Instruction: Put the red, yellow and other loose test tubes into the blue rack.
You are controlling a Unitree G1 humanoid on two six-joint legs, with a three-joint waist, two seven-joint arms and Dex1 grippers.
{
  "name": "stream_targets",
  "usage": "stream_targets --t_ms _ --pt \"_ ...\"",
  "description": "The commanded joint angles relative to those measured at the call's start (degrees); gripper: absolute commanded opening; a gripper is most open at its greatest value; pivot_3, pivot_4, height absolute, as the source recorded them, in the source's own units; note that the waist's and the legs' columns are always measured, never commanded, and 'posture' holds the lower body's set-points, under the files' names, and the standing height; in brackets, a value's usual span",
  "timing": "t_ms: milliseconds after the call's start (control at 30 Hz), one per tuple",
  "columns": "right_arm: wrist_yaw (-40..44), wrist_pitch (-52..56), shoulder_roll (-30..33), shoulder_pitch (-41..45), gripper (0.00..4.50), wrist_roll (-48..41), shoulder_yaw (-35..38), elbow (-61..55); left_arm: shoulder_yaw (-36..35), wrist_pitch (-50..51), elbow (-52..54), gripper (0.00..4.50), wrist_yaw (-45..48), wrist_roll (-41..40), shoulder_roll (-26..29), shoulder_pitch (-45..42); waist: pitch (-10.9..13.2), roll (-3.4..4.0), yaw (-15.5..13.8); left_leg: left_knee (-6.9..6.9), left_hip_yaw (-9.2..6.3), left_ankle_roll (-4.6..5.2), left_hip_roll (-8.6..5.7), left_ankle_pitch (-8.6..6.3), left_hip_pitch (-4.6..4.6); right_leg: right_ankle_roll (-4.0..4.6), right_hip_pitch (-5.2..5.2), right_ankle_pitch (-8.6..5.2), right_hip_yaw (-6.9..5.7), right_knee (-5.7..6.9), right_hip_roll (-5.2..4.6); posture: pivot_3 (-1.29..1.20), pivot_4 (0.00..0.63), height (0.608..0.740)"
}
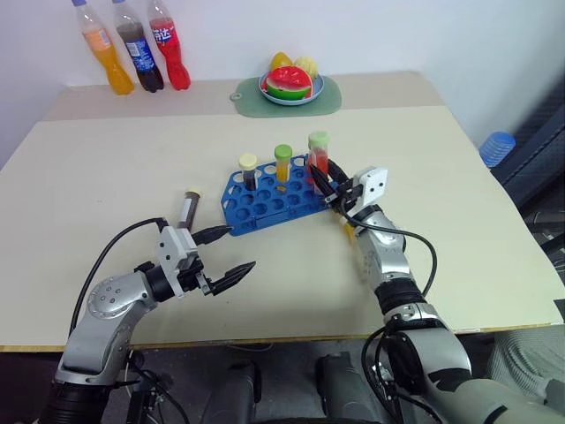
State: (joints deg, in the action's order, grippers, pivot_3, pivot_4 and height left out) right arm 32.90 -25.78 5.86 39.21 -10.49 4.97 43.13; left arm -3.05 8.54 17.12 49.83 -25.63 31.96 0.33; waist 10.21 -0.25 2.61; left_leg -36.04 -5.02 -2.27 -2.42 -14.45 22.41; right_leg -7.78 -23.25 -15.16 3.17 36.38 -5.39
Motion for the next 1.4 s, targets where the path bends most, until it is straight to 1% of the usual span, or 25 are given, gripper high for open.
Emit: stream_targets --t_ms 33,233,433,633,700,800,867,900,1033,1067,1200,1267,1333,1400 --pt "-0.06 -2.5 0.6 0.29 0.76 1.27 -0.47 1.87 -1.25 -0.46 1.68 4.5 -0.01 -0.66 0.25 0.22 0.0 0.0 -0.01 0.0 0.0 0.0 0.0 0.0 0.0 0.0 0.0 0.0 0.0 0.0 0.0 0.0 0.15 0.74" --pt "0.83 -4.22 2.14 -0.31 0.76 0.78 0.39 3.61 -1.08 -0.73 1.34 4.5 0.04 -0.55 0.06 0.04 -0.01 -0.01 -0.04 -0.02 -0.01 0.0 0.0 0.0 0.0 0.0 0.03 0.0 0.0 0.0 0.0 0.0 0.15 0.74" --pt "0.68 -5.74 3.19 0.94 0.76 0.56 1.03 7.13 -0.91 -0.91 0.85 4.5 0.41 -0.53 0.01 -0.31 -0.03 -0.03 -0.08 -0.03 -0.02 0.0 0.0 0.0 -0.03 0.0 0.07 0.0 0.0 0.0 0.0 0.0 0.15 0.74" --pt "0.88 -7.05 0.35 1.55 0.76 0.65 -0.02 9.04 -0.8 -1.1 0.51 4.5 0.65 -0.48 -0.13 -0.59 -0.05 -0.05 0.0 -0.05 -0.03 0.0 0.0 0.0 -0.04 0.0 0.1 0.0 -0.01 0.0 0.01 0.0 0.15 0.74" --pt "3.39 -5.87 -1.13 1.76 0.76 -1.3 0.24 8.89 -0.72 -1.22 0.61 4.5 0.55 -0.39 -0.3 -0.37 -0.05 -0.05 0.09 -0.04 -0.03 0.0 0.0 0.0 -0.04 0.0 0.1 0.0 -0.01 0.0 0.01 0.0 0.15 0.74" --pt "4.83 -5.15 -2.06 2.17 0.76 -2.5 0.84 9.05 -0.59 -1.3 0.7 4.5 0.42 -0.23 -0.54 -0.22 -0.05 -0.05 0.38 0.0 -0.02 0.0 0.06 0.0 -0.06 0.01 0.08 0.0 0.0 0.0 0.07 0.0 0.15 0.74" --pt "5.29 -5.51 -1.88 2.53 1.8 -2.49 1.06 9.74 -0.47 -1.3 0.85 4.5 0.29 -0.18 -0.77 -0.13 -0.05 -0.05 0.76 0.02 -0.03 0.0 0.08 0.0 -0.06 0.02 0.06 0.01 0.0 0.0 0.09 0.0 0.15 0.74" --pt "5.45 -5.67 -1.76 2.65 2.17 -2.44 1.16 10.06 -0.43 -1.28 0.88 4.5 0.25 -0.16 -0.86 -0.13 -0.05 -0.04 0.92 0.03 -0.03 0.0 0.08 0.0 -0.06 0.02 0.06 0.01 0.0 0.0 0.1 0.0 0.15 0.74" --pt "4.29 -8.67 0.16 2.88 4.25 -0.13 0.88 11.04 -0.38 -1.45 0.76 4.5 0.18 -0.03 -1.15 -0.01 -0.06 -0.05 1.27 0.04 -0.04 0.0 0.08 0.0 -0.06 0.03 0.06 0.01 0.0 0.0 0.11 0.0 0.15 0.74" --pt "4.6 -9.28 0.69 2.82 4.44 0.14 0.81 10.72 -0.34 -1.52 0.69 4.5 0.19 0.04 -1.21 0.0 -0.06 -0.05 1.23 0.03 -0.04 0.0 0.08 0.0 -0.06 0.03 0.07 0.01 0.0 0.0 0.11 0.0 0.15 0.74" --pt "6.78 -7.38 3.84 0.79 4.44 0.87 -0.25 4.52 -0.02 -1.91 0.02 4.5 0.36 0.2 -1.63 -0.31 -0.05 -0.04 1.15 0.02 -0.04 0.0 0.07 0.0 -0.06 0.03 0.07 0.01 0.0 0.0 0.1 0.0 0.15 0.74" --pt "6.54 -3.2 6.42 -1.81 4.44 2.62 -1.82 -2.22 0.2 -2.19 -0.51 4.5 0.58 0.39 -1.85 -0.62 -0.04 -0.03 1.09 0.03 -0.04 0.0 0.07 0.0 -0.05 0.03 0.06 0.01 0.0 -0.02 0.1 0.0 0.15 0.74" --pt "4.37 2.01 9.35 -5.96 4.44 5.51 -3.11 -12.18 0.45 -2.47 -1.21 4.5 0.75 0.54 -2.12 -1.1 -0.04 -0.03 0.92 0.03 -0.04 0.0 0.07 0.0 -0.03 0.03 0.05 0.01 0.01 -0.02 0.09 0.0 0.15 0.74" --pt "4.31 8.09 12.12 -10.2 4.44 6.15 -4.04 -22.54 0.73 -2.68 -1.63 4.5 0.94 0.56 -2.37 -1.41 -0.04 -0.03 0.39 0.02 -0.04 0.0 0.07 0.0 -0.02 0.03 0.03 0.01 0.01 -0.02 0.09 0.0 0.15 0.74"
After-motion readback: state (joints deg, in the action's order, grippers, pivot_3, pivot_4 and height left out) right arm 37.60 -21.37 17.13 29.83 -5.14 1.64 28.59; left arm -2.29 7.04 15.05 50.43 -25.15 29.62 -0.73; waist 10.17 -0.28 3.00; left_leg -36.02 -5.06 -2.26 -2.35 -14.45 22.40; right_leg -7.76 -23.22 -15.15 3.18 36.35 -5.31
